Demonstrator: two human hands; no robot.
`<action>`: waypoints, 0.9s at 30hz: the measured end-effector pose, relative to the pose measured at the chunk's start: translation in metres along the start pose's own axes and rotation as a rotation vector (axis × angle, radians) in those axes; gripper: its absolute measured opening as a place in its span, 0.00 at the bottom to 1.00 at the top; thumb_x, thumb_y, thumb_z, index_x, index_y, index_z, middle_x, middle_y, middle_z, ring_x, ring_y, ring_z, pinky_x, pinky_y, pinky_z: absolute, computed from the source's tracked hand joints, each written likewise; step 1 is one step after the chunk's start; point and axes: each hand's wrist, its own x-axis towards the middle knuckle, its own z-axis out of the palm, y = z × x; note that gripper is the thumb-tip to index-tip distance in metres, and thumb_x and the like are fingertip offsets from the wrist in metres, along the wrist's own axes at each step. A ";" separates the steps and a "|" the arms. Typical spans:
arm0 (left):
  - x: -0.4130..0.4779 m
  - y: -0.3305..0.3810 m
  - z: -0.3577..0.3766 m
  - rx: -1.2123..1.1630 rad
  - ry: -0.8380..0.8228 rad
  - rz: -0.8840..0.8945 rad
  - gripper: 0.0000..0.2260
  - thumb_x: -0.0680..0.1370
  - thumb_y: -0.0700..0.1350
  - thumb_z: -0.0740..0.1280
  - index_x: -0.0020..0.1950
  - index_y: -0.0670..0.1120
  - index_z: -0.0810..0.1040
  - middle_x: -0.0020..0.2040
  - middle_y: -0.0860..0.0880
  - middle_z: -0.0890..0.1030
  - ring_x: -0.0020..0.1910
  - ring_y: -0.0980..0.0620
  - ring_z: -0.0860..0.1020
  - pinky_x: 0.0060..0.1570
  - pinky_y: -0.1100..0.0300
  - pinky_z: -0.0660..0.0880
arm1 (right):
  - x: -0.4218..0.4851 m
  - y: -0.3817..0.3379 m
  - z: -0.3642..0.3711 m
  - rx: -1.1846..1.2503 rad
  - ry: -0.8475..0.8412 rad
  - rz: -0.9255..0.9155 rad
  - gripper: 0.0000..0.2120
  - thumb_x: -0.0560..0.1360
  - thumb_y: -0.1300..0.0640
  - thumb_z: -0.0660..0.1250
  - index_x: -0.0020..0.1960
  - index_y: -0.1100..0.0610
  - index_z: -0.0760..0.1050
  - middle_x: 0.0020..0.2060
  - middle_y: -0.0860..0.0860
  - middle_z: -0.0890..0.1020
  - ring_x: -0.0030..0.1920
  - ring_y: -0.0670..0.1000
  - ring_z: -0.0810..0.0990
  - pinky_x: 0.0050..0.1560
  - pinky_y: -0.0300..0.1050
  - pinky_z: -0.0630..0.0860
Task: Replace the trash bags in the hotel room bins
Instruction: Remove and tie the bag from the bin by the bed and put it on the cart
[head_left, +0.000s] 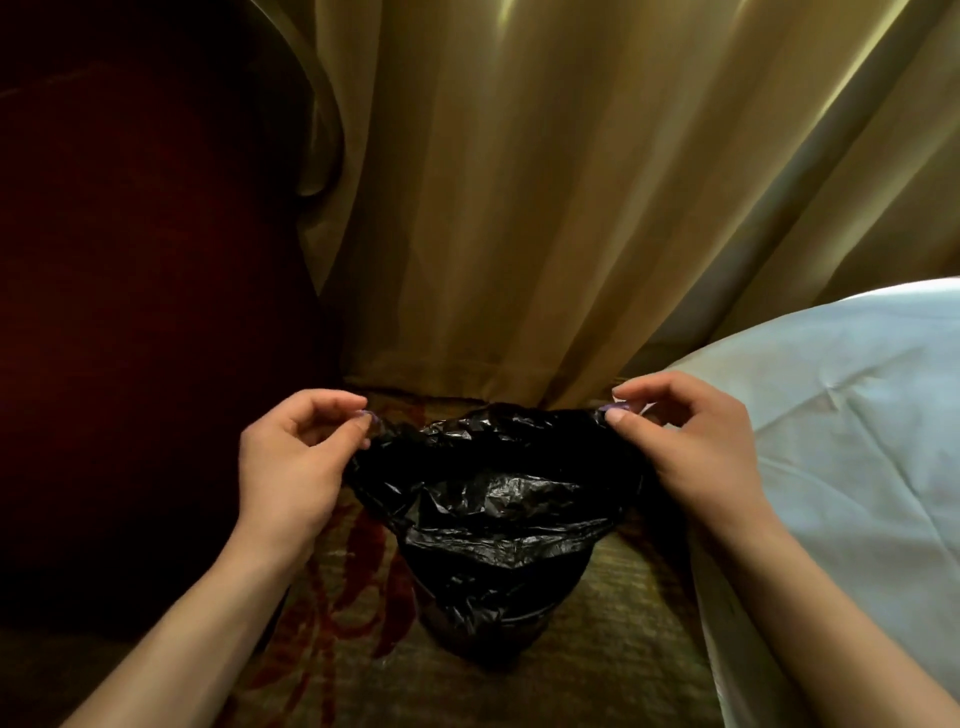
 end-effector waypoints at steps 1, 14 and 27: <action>0.000 -0.001 0.000 -0.004 0.008 0.007 0.09 0.74 0.36 0.73 0.45 0.50 0.84 0.42 0.47 0.85 0.40 0.49 0.83 0.46 0.53 0.80 | -0.002 -0.003 0.001 0.081 0.006 0.013 0.10 0.68 0.68 0.77 0.42 0.54 0.83 0.35 0.49 0.84 0.34 0.45 0.78 0.36 0.35 0.74; 0.007 0.018 -0.001 -0.030 0.042 -0.090 0.10 0.74 0.32 0.71 0.50 0.46 0.82 0.42 0.43 0.83 0.33 0.55 0.78 0.39 0.61 0.77 | 0.010 -0.027 -0.015 0.211 0.081 0.252 0.09 0.69 0.71 0.73 0.42 0.57 0.82 0.35 0.53 0.85 0.35 0.44 0.82 0.37 0.36 0.75; 0.068 0.120 -0.009 0.006 0.015 -0.005 0.10 0.74 0.34 0.72 0.51 0.47 0.81 0.43 0.46 0.83 0.32 0.52 0.79 0.32 0.63 0.76 | 0.070 -0.097 -0.057 0.207 0.128 0.099 0.11 0.67 0.73 0.72 0.37 0.58 0.81 0.27 0.53 0.81 0.28 0.50 0.79 0.30 0.41 0.75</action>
